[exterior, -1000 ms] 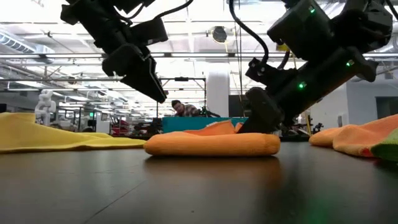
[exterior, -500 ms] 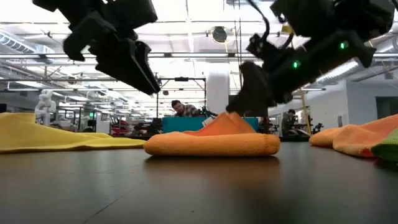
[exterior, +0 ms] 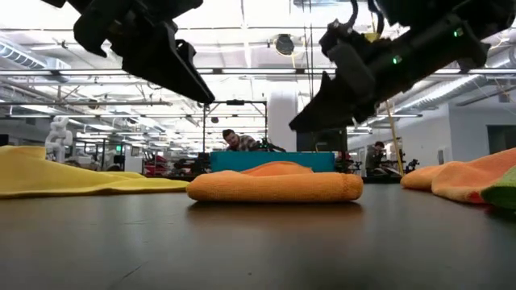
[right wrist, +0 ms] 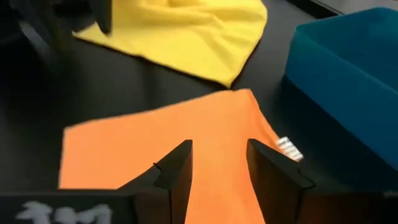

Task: Fold microfiber towels
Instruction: Put the folded orange microfiber towel into the blue bin

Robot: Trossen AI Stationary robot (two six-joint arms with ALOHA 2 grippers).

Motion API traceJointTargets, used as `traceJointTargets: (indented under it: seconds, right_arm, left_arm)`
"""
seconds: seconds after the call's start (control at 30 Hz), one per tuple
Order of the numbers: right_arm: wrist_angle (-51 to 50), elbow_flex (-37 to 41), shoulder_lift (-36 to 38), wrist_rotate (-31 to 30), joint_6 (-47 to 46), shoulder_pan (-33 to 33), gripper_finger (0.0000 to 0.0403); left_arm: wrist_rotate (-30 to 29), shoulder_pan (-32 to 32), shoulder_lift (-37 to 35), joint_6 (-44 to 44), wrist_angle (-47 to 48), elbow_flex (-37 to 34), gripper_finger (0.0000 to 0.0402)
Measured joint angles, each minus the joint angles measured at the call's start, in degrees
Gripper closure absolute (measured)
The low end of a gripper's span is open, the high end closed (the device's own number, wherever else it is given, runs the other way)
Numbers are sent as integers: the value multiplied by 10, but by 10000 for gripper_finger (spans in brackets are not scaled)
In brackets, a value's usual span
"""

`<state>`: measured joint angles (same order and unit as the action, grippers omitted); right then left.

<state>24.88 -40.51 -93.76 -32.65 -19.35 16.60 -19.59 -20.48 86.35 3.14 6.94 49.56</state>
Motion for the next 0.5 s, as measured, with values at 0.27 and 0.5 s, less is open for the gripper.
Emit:
traceJointTargets:
  seconds: [0.27, 0.5]
  right_arm:
    - [4, 0, -27, -3, 9, -20, 285]
    - [63, 0, -23, 0, 67, -31, 286]
  left_arm:
    - [-6, -13, 0, 4, -11, 0, 238]
    - [-22, -14, 0, -2, -12, 0, 238]
